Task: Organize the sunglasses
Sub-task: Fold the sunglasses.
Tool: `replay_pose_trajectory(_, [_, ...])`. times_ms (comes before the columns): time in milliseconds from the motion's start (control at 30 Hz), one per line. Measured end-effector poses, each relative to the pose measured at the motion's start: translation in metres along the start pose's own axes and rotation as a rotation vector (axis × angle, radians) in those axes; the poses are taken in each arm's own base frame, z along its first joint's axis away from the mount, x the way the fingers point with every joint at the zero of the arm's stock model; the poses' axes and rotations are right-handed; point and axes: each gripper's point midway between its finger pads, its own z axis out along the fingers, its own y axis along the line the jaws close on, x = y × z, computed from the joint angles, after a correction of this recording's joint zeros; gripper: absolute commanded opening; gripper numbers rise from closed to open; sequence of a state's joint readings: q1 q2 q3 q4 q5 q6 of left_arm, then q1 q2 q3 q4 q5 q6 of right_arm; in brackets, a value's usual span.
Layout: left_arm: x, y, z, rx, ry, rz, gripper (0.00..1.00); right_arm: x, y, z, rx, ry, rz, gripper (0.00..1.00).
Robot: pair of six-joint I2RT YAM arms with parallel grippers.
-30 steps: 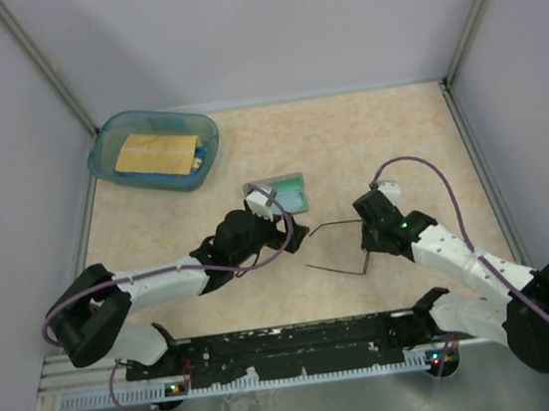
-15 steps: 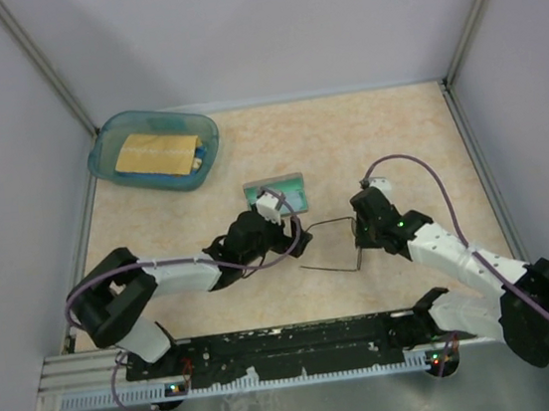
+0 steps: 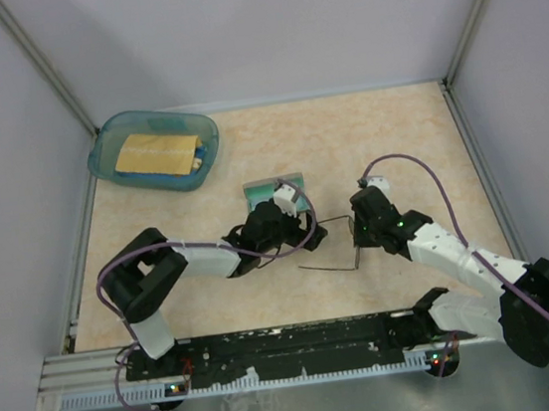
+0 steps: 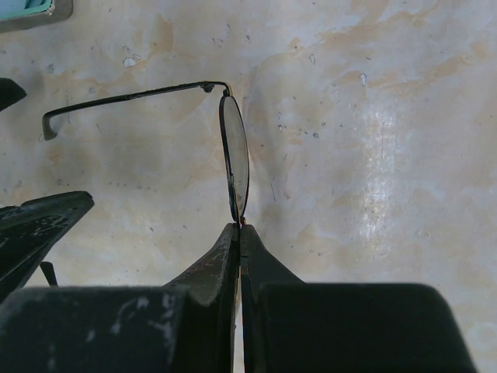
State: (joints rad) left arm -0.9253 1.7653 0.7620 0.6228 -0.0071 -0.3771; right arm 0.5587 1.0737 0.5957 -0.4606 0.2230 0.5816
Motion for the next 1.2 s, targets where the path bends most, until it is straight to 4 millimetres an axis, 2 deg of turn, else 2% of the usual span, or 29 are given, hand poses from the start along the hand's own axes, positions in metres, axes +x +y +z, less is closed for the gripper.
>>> replay_pose_trajectory(267, [0.015,-0.006,0.006,0.049,0.042,-0.027,0.94,-0.001,0.001,0.0,-0.005,-0.004,-0.001,0.0])
replay_pose_trajectory(567, [0.027,-0.028,-0.004,0.182,0.055,-0.054,0.93,-0.003,0.003,0.001,-0.012,-0.009,0.001,0.0])
replay_pose_trajectory(933, [0.034,-0.072,-0.013,0.331,0.066,-0.037,0.92,-0.004,0.004,0.002,-0.015,-0.014,0.009,0.0])
replay_pose_trajectory(1200, [0.052,-0.081,-0.009,0.366,0.108,-0.032,0.92,-0.003,0.005,0.002,-0.016,-0.01,0.01,0.0])
